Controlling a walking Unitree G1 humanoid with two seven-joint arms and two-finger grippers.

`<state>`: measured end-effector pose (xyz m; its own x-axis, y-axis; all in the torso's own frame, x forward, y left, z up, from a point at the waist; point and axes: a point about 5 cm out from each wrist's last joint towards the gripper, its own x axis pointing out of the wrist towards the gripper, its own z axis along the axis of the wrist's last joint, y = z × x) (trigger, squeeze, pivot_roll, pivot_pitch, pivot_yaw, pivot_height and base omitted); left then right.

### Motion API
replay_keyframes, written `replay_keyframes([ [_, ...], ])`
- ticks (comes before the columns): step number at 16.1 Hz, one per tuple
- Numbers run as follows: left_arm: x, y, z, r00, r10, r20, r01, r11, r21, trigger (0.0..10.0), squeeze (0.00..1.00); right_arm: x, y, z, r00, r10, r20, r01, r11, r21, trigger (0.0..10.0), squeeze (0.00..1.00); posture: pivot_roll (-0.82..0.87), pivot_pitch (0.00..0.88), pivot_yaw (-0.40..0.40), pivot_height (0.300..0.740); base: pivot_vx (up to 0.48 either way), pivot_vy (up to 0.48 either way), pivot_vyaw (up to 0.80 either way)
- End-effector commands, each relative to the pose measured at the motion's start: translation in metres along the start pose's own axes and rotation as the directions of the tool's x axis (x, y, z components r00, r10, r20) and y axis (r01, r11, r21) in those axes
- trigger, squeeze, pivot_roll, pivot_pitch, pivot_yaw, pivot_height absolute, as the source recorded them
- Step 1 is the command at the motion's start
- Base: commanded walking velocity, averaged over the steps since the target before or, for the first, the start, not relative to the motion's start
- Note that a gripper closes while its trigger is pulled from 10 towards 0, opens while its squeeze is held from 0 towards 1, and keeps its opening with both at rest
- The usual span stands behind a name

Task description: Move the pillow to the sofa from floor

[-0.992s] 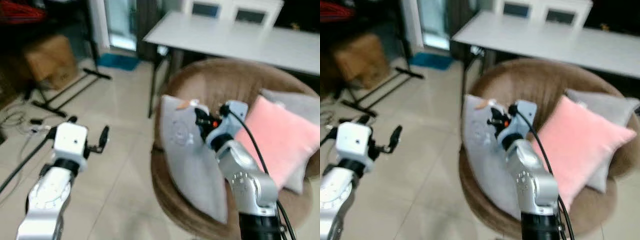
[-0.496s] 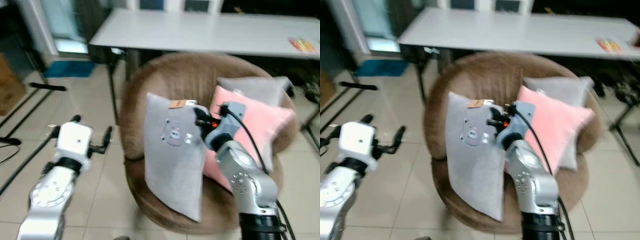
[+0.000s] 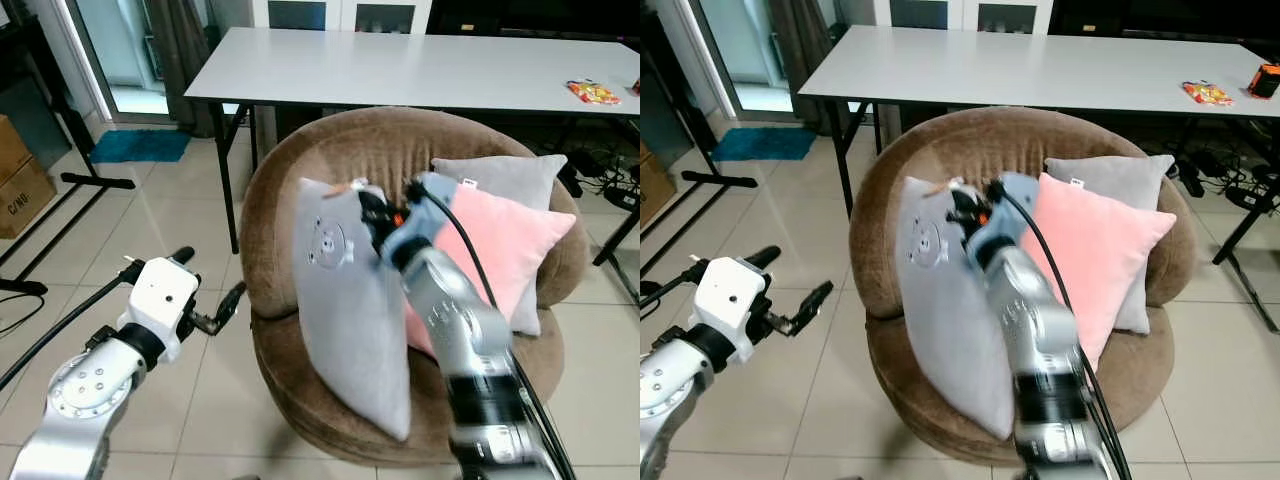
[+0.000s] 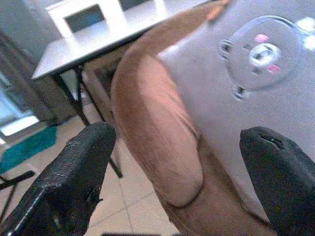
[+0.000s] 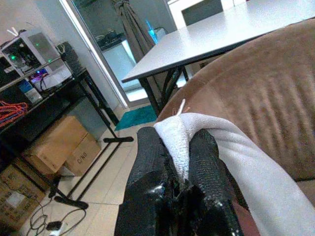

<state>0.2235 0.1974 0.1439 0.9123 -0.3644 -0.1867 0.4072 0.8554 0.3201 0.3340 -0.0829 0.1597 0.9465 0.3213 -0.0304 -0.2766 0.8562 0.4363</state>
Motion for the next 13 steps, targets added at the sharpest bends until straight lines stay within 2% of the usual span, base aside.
replay_keyframes([
  [1, -0.001, -0.002, 0.001, 0.999, -0.041, -0.009, 0.041, 0.999, -0.002, 10.0, 0.00, 0.005, 0.000, 0.011, 0.998, 0.013, 0.058, -0.013, 1.000, 0.011, 10.0, 0.00, 0.05, 0.000, 0.012, 0.740, 0.000, 0.000, 0.00],
  [2, -0.004, -0.005, -0.002, 0.992, -0.121, -0.038, 0.121, 0.993, -0.010, 10.0, 0.00, 0.025, 0.000, 0.010, 0.999, 0.014, 0.042, -0.013, 1.000, -0.002, 10.0, 0.00, 0.06, 0.000, 0.014, 0.740, 0.000, 0.000, 0.00],
  [4, -0.010, -0.008, -0.005, 0.976, -0.206, -0.067, 0.204, 0.978, -0.036, 10.0, 0.00, 0.045, -0.006, 0.014, 0.999, -0.026, 0.023, 0.028, 0.998, -0.048, 10.0, 0.00, 0.07, 0.000, 0.003, 0.740, 0.000, 0.000, 0.00],
  [5, -0.012, -0.008, -0.005, 0.972, -0.223, -0.070, 0.220, 0.974, -0.048, 10.0, 0.00, 0.049, -0.009, 0.018, 0.999, -0.046, 0.022, 0.047, 0.997, -0.062, 10.0, 0.00, 0.08, 0.000, 0.000, 0.740, 0.000, 0.000, 0.00],
  [7, -0.018, -0.008, -0.003, 0.955, -0.289, -0.061, 0.282, 0.954, -0.097, 10.0, 0.00, 0.057, -0.029, 0.030, 0.985, -0.173, 0.019, 0.174, 0.979, -0.110, 10.0, 0.00, 0.08, 0.000, -0.003, 0.740, 0.000, 0.000, 0.00],
  [8, -0.019, -0.008, -0.002, 0.952, -0.301, -0.059, 0.294, 0.950, -0.104, 10.0, 0.00, 0.058, -0.033, 0.032, 0.981, -0.191, 0.018, 0.192, 0.975, -0.109, 10.0, 0.00, 0.08, 0.000, -0.002, 0.740, 0.000, 0.000, 0.00],
  [10, -0.019, -0.008, -0.001, 0.944, -0.326, -0.054, 0.318, 0.940, -0.121, 10.0, 0.00, 0.053, -0.055, 0.034, 0.957, -0.291, 0.007, 0.289, 0.944, -0.162, 10.0, 0.00, 0.08, 0.000, -0.002, 0.740, 0.000, 0.000, 0.00],
  [11, -0.019, -0.008, -0.001, 0.940, -0.336, -0.057, 0.328, 0.937, -0.122, 10.0, 0.00, 0.045, -0.078, 0.035, 0.912, -0.409, 0.013, 0.403, 0.892, -0.205, 10.0, 1.00, 0.08, 0.000, -0.001, 0.740, 0.000, 0.000, 0.00],
  [13, -0.018, -0.007, 0.000, 0.941, -0.334, -0.060, 0.325, 0.938, -0.117, 10.0, 0.00, 0.032, -0.104, 0.036, 0.854, -0.520, 0.029, 0.503, 0.808, -0.306, 10.0, 1.00, 0.09, 0.000, -0.005, 0.740, 0.000, 0.000, 0.00],
])
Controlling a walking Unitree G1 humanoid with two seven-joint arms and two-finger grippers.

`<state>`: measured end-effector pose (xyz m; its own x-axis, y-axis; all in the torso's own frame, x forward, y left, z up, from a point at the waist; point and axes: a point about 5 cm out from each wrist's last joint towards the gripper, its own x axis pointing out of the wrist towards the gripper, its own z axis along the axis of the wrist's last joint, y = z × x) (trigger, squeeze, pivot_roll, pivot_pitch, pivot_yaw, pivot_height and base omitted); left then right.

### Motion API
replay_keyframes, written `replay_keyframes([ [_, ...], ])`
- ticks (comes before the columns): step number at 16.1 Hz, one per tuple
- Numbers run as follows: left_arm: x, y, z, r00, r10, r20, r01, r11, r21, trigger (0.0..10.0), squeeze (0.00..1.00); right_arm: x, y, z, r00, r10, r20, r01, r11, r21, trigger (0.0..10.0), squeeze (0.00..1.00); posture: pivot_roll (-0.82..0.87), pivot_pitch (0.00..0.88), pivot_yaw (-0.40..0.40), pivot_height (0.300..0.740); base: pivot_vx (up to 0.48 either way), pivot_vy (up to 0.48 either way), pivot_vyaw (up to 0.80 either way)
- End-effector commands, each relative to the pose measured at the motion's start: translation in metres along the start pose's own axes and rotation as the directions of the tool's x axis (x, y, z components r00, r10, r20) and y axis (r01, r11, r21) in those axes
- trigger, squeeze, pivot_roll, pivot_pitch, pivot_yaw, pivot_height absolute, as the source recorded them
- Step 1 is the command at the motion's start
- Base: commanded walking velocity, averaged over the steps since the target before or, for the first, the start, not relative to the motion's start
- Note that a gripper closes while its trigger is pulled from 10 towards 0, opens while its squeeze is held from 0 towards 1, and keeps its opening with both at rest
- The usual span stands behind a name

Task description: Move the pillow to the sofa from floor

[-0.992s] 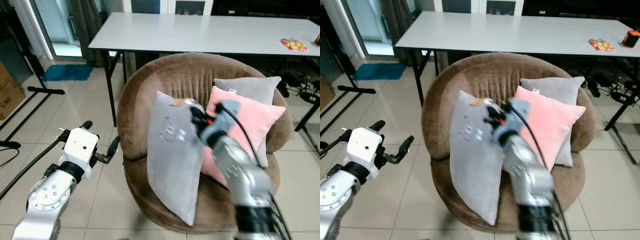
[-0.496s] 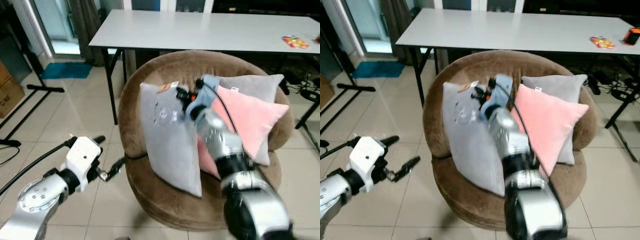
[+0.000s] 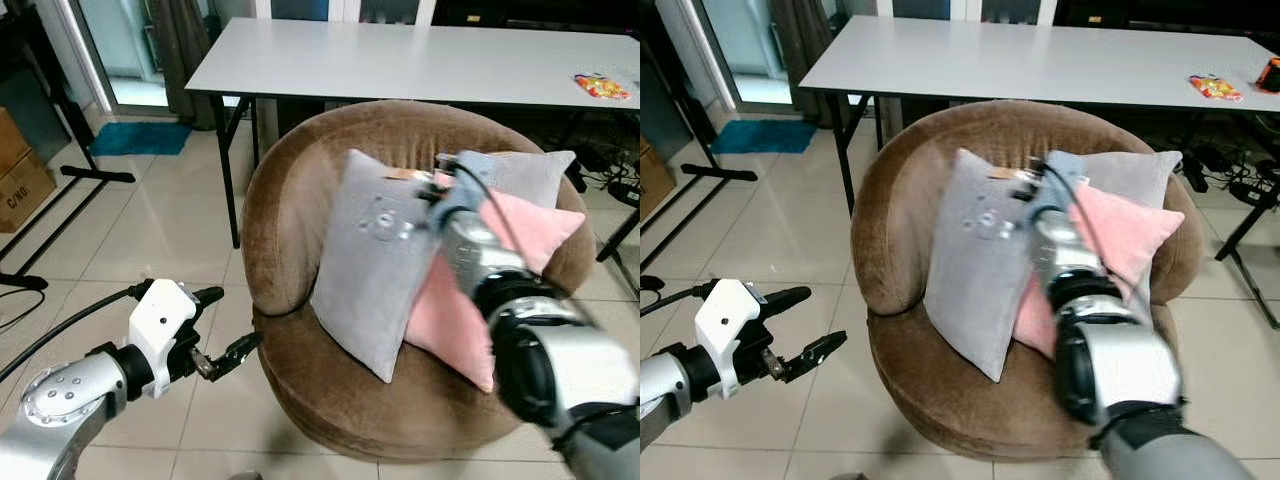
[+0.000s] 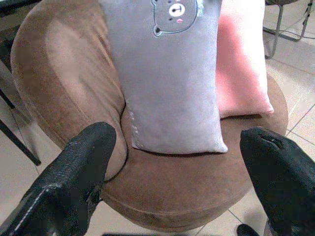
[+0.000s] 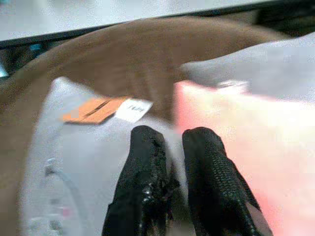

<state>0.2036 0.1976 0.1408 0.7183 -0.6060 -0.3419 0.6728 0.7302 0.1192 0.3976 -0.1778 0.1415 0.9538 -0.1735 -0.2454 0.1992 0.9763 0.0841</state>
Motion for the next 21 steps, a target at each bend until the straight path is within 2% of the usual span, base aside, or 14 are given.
replay_keyframes([
  [1, -0.001, 0.002, 0.004, 1.000, 0.003, 0.005, -0.003, 1.000, 0.014, 10.0, 0.00, 0.000, -0.002, 0.002, 1.000, -0.015, 0.015, 0.016, 1.000, -0.027, 10.0, 1.00, 0.09, 0.000, -0.006, 0.740, 0.000, 0.000, 0.00],
  [5, 0.003, 0.009, 0.004, 0.995, 0.100, 0.019, -0.101, 0.994, 0.031, 10.0, 0.00, 0.002, -0.034, 0.016, 0.994, -0.088, 0.066, 0.082, 0.993, 0.085, 10.0, 1.00, 0.08, 0.000, -0.006, 0.740, 0.000, 0.000, 0.00],
  [6, 0.004, 0.007, 0.003, 0.994, 0.112, 0.015, -0.112, 0.993, 0.022, 10.0, 0.00, 0.003, -0.039, 0.026, 0.992, -0.055, 0.111, 0.038, 0.989, 0.145, 10.0, 1.00, 0.08, 0.000, -0.005, 0.740, 0.000, 0.000, 0.00],
  [7, 0.010, 0.000, 0.003, 0.990, 0.134, 0.043, -0.135, 0.991, 0.013, 10.0, 0.00, 0.002, -0.037, 0.033, 0.983, 0.058, 0.173, -0.079, 0.990, 0.118, 10.0, 0.87, 0.06, 0.000, 0.000, 0.740, 0.000, 0.000, 0.00],
  [8, 0.017, 0.001, 0.004, 0.974, 0.214, 0.070, -0.215, 0.977, 0.006, 10.0, 0.00, 0.001, -0.033, 0.031, 0.973, 0.124, 0.194, -0.149, 0.981, 0.121, 10.0, 0.10, 0.05, 0.000, -0.001, 0.740, 0.000, 0.000, 0.00],
  [9, 0.025, 0.002, 0.006, 0.951, 0.290, 0.103, -0.293, 0.956, 0.013, 10.0, 0.00, -0.003, -0.032, 0.024, 0.963, 0.159, 0.218, -0.185, 0.977, 0.102, 10.0, 0.00, 0.05, 0.000, -0.008, 0.740, 0.000, 0.000, 0.00],
  [12, 0.029, 0.005, 0.007, 0.911, 0.393, 0.124, -0.398, 0.917, 0.016, 10.0, 0.00, -0.022, -0.027, 0.007, 0.932, 0.230, 0.280, -0.253, 0.966, 0.051, 10.0, 0.00, 0.03, 0.000, -0.004, 0.740, 0.000, 0.000, 0.00],
  [13, 0.029, 0.007, 0.009, 0.883, 0.447, 0.141, -0.453, 0.891, 0.013, 10.0, 0.00, -0.046, -0.023, -0.005, 0.918, 0.257, 0.304, -0.281, 0.959, 0.039, 10.0, 0.00, 0.00, 0.000, 0.005, 0.740, 0.000, 0.000, -0.58],
  [14, 0.029, 0.009, 0.009, 0.859, 0.490, 0.152, -0.497, 0.868, 0.012, 10.0, 0.00, -0.071, -0.023, -0.016, 0.925, 0.228, 0.303, -0.255, 0.965, 0.054, 10.0, 0.00, 0.00, 0.000, 0.002, 0.740, 0.000, 0.000, -0.80],
  [15, 0.029, 0.012, 0.009, 0.834, 0.529, 0.160, -0.536, 0.844, 0.002, 10.0, 0.00, -0.085, -0.024, -0.022, 0.936, 0.190, 0.295, -0.230, 0.967, 0.107, 10.0, 0.00, -0.01, 0.000, 0.005, 0.740, 0.000, 0.000, -0.80],
  [16, 0.028, 0.014, 0.009, 0.825, 0.542, 0.162, -0.549, 0.836, -0.004, 10.0, 0.00, -0.089, -0.024, -0.025, 0.939, 0.181, 0.292, -0.223, 0.968, 0.118, 10.0, 0.00, -0.02, 0.000, 0.008, 0.740, 0.000, 0.000, -0.80],
  [18, 0.028, 0.014, 0.008, 0.809, 0.562, 0.170, -0.569, 0.822, -0.009, 10.0, 0.00, -0.107, -0.020, -0.050, 0.959, 0.177, 0.220, -0.190, 0.981, 0.040, 10.0, 0.00, -0.03, 0.000, 0.012, 0.740, 0.000, 0.000, -0.80],
  [20, 0.032, 0.016, 0.008, 0.791, 0.584, 0.180, -0.595, 0.804, 0.004, 10.0, 0.00, -0.113, -0.015, -0.066, 0.985, 0.154, 0.075, -0.152, 0.988, -0.031, 10.0, 0.00, -0.03, 0.000, -0.001, 0.740, 0.000, 0.000, -0.80],
  [21, 0.033, 0.017, 0.008, 0.789, 0.587, 0.182, -0.598, 0.802, 0.006, 10.0, 0.00, -0.112, -0.014, -0.065, 0.985, 0.155, 0.073, -0.152, 0.988, -0.034, 10.0, 0.00, -0.03, 0.000, -0.001, 0.740, 0.000, 0.000, -0.80],
])
